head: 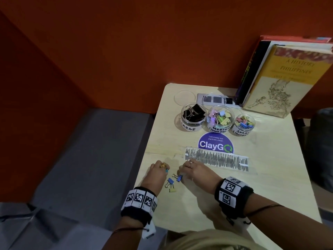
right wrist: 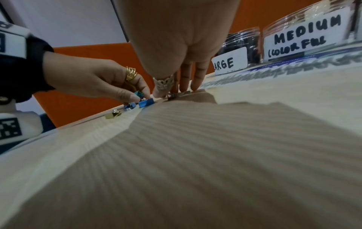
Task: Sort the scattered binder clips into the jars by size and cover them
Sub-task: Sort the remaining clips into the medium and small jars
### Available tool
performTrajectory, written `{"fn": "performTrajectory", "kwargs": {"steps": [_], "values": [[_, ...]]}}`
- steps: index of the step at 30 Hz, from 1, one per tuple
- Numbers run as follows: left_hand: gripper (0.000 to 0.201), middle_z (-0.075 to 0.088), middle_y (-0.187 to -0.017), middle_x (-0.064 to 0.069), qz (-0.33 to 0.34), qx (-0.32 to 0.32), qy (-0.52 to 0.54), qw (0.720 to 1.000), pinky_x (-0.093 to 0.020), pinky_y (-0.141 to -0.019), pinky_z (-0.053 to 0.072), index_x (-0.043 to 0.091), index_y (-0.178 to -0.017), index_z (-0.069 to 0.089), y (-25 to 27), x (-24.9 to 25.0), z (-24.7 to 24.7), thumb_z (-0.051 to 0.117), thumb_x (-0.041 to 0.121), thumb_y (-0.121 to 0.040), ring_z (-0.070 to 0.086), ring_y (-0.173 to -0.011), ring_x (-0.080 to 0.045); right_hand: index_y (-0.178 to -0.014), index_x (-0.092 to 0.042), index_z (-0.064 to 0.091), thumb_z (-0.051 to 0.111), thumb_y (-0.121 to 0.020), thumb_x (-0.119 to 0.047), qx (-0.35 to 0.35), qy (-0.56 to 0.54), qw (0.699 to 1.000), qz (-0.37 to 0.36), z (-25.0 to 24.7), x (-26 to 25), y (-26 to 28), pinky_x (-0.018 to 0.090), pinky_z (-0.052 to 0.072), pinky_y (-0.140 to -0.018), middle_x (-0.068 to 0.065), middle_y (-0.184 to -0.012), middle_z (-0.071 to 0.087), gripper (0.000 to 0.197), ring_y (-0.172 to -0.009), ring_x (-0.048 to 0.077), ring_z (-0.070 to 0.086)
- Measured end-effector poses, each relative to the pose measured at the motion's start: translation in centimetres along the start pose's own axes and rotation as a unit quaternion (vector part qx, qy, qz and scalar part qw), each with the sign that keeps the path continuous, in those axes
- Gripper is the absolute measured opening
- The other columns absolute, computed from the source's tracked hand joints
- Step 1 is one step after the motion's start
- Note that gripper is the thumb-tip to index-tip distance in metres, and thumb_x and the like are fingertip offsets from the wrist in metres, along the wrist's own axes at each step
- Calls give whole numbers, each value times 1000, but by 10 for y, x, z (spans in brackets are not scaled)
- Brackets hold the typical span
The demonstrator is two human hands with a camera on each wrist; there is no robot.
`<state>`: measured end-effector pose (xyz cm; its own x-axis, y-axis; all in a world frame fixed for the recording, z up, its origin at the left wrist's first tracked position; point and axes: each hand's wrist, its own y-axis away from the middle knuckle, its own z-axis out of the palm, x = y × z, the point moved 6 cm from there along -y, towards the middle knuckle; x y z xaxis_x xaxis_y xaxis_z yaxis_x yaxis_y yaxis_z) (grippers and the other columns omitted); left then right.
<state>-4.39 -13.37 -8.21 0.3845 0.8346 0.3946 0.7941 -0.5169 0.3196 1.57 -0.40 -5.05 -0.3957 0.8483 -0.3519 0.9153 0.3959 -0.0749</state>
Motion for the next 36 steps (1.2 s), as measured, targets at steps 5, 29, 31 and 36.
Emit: {"fn": "performTrajectory", "kwargs": {"steps": [5, 29, 31, 36], "values": [[31, 50, -128, -2, 1, 19, 12, 1000, -26, -100, 39, 16, -121, 57, -6, -1, -2, 42, 6, -95, 47, -116, -18, -116, -30, 56, 66, -78, -29, -89, 23, 994, -59, 18, -8, 5, 32, 52, -75, -3, -118, 63, 39, -103, 20, 61], [22, 62, -117, -15, 110, 83, 131, 982, 1, -87, 26, -1, -110, 66, -67, 106, -57, 54, 2, -92, 60, -106, -20, -106, -8, 58, 51, -82, -8, -127, -76, 972, 182, -5, 49, 22, 36, 47, -82, 16, -108, 57, 26, -97, 31, 56], [23, 62, -119, -15, 131, 88, 126, 979, -3, -89, 27, -1, -111, 66, -82, 129, -65, 55, 4, -92, 59, -110, -23, -103, -12, 61, 53, -78, -9, -92, -111, 965, 219, -15, 62, 35, 34, 46, -79, 11, -105, 60, 26, -95, 27, 57], [26, 63, -119, -20, 156, 86, 116, 977, -25, -99, 42, -2, -115, 64, -127, 186, -80, 53, 3, -92, 61, -108, -28, -94, -5, 62, 58, -77, -2, 15, -197, 924, 326, -45, 102, 69, 19, 43, -70, 15, -98, 63, 18, -86, 27, 60]]}}
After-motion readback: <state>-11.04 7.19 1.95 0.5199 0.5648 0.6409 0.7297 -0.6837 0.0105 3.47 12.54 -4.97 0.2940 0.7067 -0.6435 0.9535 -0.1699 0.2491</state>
